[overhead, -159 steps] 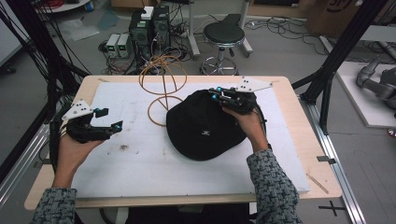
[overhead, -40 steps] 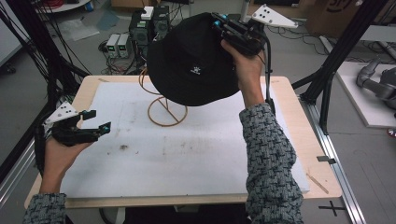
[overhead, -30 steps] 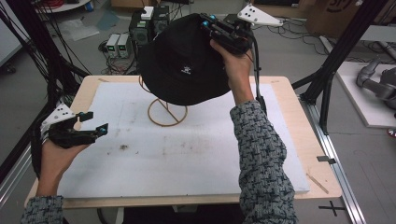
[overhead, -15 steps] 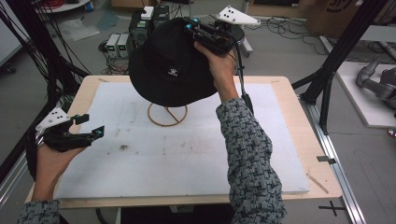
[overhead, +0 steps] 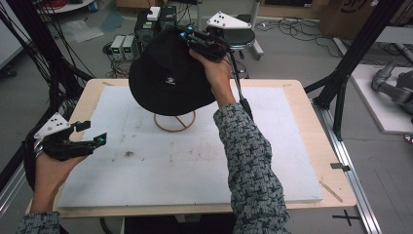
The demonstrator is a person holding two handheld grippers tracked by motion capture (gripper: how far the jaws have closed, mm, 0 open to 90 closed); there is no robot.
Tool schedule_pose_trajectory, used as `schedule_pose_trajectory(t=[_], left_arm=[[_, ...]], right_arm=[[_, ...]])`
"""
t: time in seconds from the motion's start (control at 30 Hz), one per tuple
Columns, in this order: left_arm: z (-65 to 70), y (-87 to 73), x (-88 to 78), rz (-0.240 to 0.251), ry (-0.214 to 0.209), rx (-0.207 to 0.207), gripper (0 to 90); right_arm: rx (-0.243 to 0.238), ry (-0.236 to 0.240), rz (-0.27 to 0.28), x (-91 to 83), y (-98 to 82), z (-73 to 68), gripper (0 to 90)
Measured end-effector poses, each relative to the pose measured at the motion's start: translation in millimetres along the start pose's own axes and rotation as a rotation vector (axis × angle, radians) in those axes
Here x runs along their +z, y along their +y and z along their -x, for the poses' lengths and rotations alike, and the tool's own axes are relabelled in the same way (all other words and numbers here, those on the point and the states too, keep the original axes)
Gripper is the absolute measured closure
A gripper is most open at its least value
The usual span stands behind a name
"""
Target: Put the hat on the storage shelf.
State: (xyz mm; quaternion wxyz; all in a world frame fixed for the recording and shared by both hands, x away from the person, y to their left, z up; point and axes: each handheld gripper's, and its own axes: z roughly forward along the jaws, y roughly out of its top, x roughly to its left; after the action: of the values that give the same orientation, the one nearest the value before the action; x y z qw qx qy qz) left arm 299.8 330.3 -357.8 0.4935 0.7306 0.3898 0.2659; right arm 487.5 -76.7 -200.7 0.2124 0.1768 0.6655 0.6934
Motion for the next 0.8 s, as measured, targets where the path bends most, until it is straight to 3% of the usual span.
schedule_pose_trajectory(t=[0.43, 0.8], left_arm=[[1.5, -0.2, -0.5, -0.001, -0.002, 0.005, 22.5], [1.9, -0.4, 0.8, -0.003, -0.005, 0.002, 22.5]], right_arm=[[0.019, -0.023, -0.084, 22.7, -21.7, -0.9, 87.3], [0.024, -0.028, -0.126, 31.3, -30.1, -2.8, 87.3]])
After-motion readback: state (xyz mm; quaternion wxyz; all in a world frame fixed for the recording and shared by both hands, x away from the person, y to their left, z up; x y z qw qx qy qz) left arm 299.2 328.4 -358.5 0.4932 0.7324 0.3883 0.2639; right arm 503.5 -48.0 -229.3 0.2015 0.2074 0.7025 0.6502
